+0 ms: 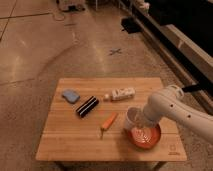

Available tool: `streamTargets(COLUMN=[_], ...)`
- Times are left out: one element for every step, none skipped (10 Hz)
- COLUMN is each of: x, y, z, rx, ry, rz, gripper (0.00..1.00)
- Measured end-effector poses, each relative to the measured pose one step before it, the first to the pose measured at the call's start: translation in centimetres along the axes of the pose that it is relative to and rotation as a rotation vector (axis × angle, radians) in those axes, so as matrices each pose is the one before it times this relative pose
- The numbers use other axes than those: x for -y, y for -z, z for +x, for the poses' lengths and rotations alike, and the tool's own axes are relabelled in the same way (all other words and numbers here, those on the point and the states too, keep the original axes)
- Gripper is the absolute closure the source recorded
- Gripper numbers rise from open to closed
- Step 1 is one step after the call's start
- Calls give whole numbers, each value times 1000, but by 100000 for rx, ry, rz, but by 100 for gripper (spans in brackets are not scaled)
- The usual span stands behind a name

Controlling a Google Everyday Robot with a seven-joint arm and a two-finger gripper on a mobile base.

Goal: Place the ceramic cup in the ceramic bowl

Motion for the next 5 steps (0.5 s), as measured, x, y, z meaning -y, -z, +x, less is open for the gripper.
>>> streamTargets(x=[23,90,-57,-199,-150], y=[8,95,195,72,157], z=[-10,51,583,416,460], rx=[-95,-205,-368,-168,-383], ry=[90,-274,-702,-394,-530], rz=[-53,-37,-90,-140,96], gripper=[79,72,72,76,86])
